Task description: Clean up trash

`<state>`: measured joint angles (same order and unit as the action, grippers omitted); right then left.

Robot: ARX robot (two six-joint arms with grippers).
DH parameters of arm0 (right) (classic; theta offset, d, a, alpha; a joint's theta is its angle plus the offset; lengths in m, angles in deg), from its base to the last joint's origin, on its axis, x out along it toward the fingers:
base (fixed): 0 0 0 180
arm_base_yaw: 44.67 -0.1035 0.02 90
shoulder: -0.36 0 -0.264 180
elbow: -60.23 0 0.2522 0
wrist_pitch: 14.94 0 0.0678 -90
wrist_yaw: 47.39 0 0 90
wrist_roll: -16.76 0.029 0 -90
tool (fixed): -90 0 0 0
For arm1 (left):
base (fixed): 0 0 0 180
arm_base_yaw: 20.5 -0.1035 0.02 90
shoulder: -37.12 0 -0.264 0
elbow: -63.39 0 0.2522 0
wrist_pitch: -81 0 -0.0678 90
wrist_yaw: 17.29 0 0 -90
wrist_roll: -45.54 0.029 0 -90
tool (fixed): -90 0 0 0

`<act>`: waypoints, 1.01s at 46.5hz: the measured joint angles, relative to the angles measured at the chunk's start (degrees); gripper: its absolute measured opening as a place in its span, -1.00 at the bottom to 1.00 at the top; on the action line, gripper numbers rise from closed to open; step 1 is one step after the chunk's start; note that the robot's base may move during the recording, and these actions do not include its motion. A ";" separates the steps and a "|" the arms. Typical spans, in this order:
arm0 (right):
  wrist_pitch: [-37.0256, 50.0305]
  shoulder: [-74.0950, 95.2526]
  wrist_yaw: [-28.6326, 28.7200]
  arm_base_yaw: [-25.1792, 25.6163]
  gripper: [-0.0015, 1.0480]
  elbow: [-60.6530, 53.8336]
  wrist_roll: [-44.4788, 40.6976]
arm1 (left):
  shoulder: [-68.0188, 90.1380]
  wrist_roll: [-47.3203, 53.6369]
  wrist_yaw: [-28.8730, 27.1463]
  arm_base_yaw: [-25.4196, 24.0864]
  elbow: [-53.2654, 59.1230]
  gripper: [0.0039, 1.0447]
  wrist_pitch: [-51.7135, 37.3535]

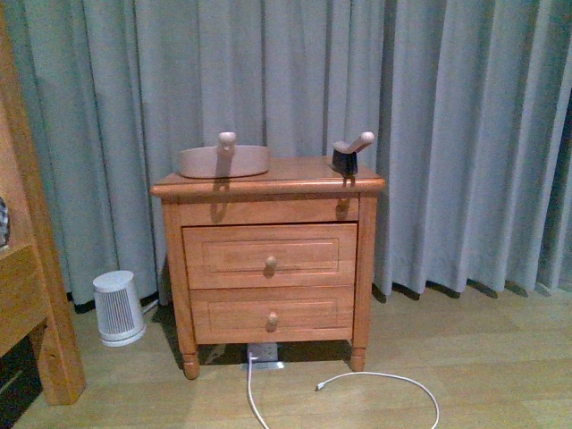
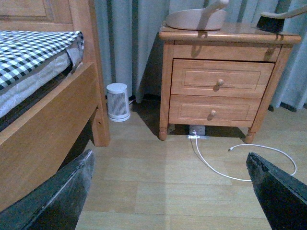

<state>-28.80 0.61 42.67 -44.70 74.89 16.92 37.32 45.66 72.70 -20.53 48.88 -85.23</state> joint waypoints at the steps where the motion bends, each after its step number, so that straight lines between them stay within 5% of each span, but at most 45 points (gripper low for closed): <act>1: 0.00 0.00 0.02 0.00 0.86 0.00 0.00 | 0.00 0.00 -0.02 0.00 0.00 0.86 0.00; 47: 0.00 -0.02 0.02 0.00 0.86 0.00 0.00 | 0.00 0.00 0.00 0.00 0.00 0.86 0.00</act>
<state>-28.80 0.59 42.69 -44.70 74.89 16.92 37.32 45.66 72.70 -20.53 48.88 -85.23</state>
